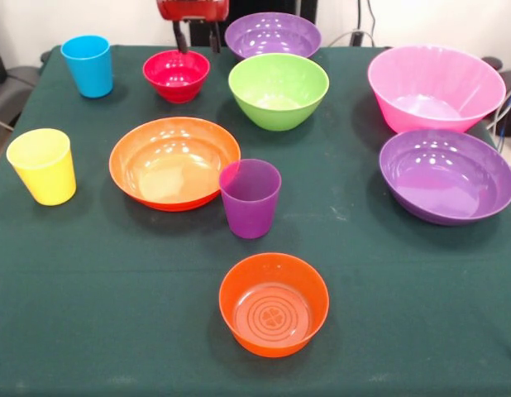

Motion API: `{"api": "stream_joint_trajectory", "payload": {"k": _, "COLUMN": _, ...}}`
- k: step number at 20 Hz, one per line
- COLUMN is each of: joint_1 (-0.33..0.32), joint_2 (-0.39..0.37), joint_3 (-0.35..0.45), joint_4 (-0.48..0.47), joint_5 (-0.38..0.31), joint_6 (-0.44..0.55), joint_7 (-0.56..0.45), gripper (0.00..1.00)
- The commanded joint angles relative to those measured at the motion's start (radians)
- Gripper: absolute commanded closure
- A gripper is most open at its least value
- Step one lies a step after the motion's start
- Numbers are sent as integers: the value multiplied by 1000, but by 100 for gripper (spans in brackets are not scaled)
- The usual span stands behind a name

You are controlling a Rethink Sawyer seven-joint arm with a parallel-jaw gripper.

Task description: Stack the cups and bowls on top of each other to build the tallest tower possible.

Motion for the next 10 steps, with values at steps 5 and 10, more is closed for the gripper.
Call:
{"api": "stream_joint_trajectory", "payload": {"k": 5, "joint_1": -8, "joint_2": 37, "joint_3": -5, "joint_4": 62, "joint_5": -107, "joint_6": -114, "joint_7": 26, "gripper": 0}}
{"api": "stream_joint_trajectory", "payload": {"k": 10, "joint_1": -4, "joint_2": 81, "joint_3": -21, "joint_4": 44, "joint_5": -138, "joint_6": -148, "joint_7": 44, "gripper": 0}}
